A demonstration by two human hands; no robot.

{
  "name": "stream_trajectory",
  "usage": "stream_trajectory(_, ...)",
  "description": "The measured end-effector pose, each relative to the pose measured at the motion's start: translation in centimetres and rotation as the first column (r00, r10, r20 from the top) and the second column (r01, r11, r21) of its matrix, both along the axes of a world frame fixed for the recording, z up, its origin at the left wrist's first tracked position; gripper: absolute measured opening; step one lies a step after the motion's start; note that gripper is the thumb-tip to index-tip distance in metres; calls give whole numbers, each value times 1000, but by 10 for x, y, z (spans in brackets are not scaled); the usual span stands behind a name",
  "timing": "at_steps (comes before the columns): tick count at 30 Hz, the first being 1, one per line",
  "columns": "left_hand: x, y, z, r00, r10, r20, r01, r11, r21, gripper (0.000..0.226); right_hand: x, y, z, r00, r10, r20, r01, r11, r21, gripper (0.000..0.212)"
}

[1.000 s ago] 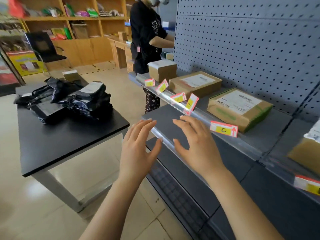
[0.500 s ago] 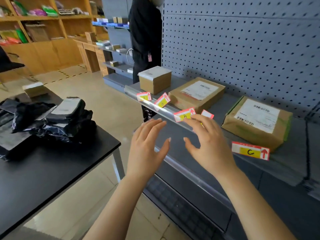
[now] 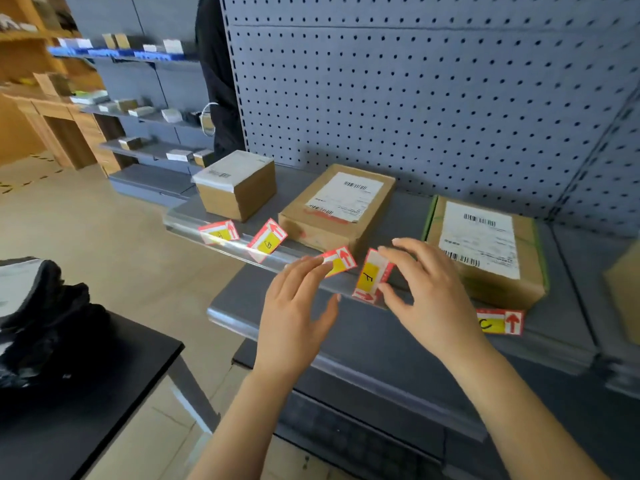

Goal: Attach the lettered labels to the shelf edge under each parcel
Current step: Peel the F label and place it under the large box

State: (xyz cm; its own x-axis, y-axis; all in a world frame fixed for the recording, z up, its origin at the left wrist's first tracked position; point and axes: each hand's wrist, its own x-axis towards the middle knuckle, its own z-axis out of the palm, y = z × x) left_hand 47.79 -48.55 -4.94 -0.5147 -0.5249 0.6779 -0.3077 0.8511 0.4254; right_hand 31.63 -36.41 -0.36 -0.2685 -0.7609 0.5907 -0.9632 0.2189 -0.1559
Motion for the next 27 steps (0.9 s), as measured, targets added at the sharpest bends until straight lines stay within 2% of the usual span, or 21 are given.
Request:
stream_trajectory(4, -14, -16, 2, 994, -106, 6, 106, 994, -6, 42, 3, -8, -4, 996, -85, -37, 85, 996, 17, 47)
stream_trajectory(9, -19, -39, 2, 974, -223, 30, 224, 974, -16, 41, 16, -16, -9, 991, -133, -24, 132, 991, -34, 34)
stream_trajectory(13, -21, -55, 4, 947, -319, 26, 320, 946, -46, 39, 29, -21, -6, 981, -184, 55, 188, 980, -67, 36)
stream_trajectory(17, -23, -61, 11, 910, -414, -22, 411, 908, -87, 34, 40, -21, -7, 976, -214, 42, 217, 971, -101, 37)
stream_trajectory(20, -26, -63, 16, 875, -484, -36, 477, 871, -115, 35, 48, -18, 1, 967, -251, 54, 257, 949, -182, 33)
stream_trajectory(24, -30, -62, 21, 840, -541, -47, 533, 838, -122, 38, 56, -12, 26, 951, -271, 150, 308, 881, -360, 23)
stream_trajectory(27, -36, -57, 24, 790, -610, -61, 600, 790, -128, 45, 69, -5, 31, 935, -306, 180, 354, 848, -396, 23)
